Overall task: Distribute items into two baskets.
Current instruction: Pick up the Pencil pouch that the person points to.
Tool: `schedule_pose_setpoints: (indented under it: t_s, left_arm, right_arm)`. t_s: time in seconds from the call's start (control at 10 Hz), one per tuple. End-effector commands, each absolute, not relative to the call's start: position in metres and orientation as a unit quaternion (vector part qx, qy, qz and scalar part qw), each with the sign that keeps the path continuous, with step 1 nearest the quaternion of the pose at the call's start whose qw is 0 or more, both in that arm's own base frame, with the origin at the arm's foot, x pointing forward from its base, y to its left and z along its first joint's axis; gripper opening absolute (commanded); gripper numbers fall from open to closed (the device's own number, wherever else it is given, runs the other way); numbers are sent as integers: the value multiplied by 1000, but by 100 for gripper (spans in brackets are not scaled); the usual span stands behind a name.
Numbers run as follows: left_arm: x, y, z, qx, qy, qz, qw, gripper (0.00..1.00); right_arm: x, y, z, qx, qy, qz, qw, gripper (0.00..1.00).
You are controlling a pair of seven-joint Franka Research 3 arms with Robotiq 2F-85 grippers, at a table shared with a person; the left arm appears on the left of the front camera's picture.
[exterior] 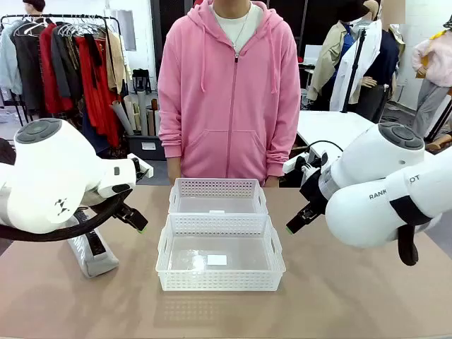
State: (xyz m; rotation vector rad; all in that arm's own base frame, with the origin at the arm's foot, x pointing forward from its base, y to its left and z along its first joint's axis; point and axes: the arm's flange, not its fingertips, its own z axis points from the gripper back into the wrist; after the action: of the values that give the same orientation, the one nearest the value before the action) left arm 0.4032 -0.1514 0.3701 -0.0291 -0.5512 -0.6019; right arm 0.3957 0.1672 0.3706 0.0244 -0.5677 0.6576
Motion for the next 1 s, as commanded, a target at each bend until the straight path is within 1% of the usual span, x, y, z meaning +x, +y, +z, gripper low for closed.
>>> schedule_pose_setpoints:
  t_s: [0.0,0.9]
  left_arm:
    - [403,-151,370,-14,-268,-293,918,100]
    - [403,-151,370,-14,-268,-293,918,100]
  right_arm:
    - [396,167,371,12,-275,319,907,100]
    - [396,167,371,12,-275,319,907,100]
